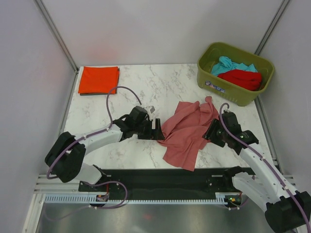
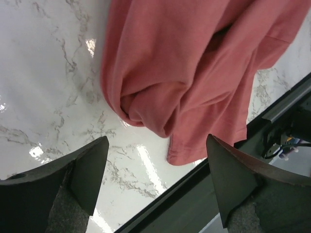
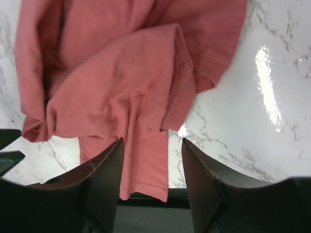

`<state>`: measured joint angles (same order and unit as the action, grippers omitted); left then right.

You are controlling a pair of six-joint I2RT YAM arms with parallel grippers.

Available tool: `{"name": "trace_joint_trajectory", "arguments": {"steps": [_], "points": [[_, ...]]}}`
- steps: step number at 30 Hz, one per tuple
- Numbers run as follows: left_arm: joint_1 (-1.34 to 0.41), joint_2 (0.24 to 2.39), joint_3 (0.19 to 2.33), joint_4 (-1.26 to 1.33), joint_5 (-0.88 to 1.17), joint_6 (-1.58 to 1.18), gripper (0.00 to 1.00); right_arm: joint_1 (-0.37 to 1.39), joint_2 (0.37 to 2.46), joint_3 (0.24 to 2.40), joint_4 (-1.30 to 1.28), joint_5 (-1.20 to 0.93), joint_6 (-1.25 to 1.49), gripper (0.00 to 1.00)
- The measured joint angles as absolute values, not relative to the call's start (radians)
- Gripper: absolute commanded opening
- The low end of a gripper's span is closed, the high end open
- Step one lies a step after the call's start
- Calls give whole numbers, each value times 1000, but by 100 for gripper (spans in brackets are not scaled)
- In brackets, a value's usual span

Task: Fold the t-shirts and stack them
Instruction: Move the tshirt to the center of the board, then flatten the tshirt out

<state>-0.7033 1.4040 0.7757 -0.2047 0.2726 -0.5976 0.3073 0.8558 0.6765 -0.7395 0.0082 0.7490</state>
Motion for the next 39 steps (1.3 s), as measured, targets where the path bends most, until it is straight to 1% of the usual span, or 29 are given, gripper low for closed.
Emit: {"name": "trace_joint_trajectory", "arguments": {"steps": [5,6,8,9,10,11,12,13,18,21,24,25,26,27,28,29,30,32,33,37,39], "points": [[-709,1495,776,-136,268,-615,86,307,794,593,-735,-4,775,49],[-713,1510,776,-117,270,-616,80,307,776,570,-729,-12,781,49],[-717,1538,776,-79,274,-622,64,308,747,513,-709,-44,796,47],[-720,1553,779,-66,276,-627,45,308,740,486,-704,-60,803,47],[-721,1566,783,-58,276,-631,36,311,734,456,-696,-76,812,46],[-720,1577,787,-49,279,-634,18,313,731,432,-695,-87,820,45],[-720,1583,791,-44,279,-641,6,318,724,407,-693,-100,828,45],[-720,1584,792,-42,278,-642,2,325,715,388,-694,-109,837,44],[-712,1542,800,-81,238,-655,2,362,669,358,-691,-124,869,46],[-662,1435,791,-147,202,-656,2,365,683,362,-687,-118,873,48],[-567,1308,758,-188,178,-656,3,366,733,392,-688,-91,872,50],[-532,1272,740,-203,168,-656,7,366,757,410,-685,-79,872,50],[-501,1244,722,-218,160,-656,15,366,780,429,-680,-65,871,51],[-473,1219,704,-239,152,-654,37,366,803,450,-672,-49,871,51],[-454,1201,685,-260,142,-650,48,366,827,474,-665,-34,869,51],[-444,1187,669,-281,135,-653,56,366,851,500,-659,-16,868,51],[-440,1178,658,-299,133,-658,66,366,873,524,-649,-1,867,51],[-440,1150,634,-332,135,-658,71,366,910,558,-627,19,866,51],[-440,1130,624,-346,139,-659,76,366,928,567,-609,23,866,51],[-446,1065,599,-367,148,-658,77,372,981,558,-532,16,883,50],[-447,1046,584,-366,156,-658,75,383,1002,540,-492,13,899,49]]}}
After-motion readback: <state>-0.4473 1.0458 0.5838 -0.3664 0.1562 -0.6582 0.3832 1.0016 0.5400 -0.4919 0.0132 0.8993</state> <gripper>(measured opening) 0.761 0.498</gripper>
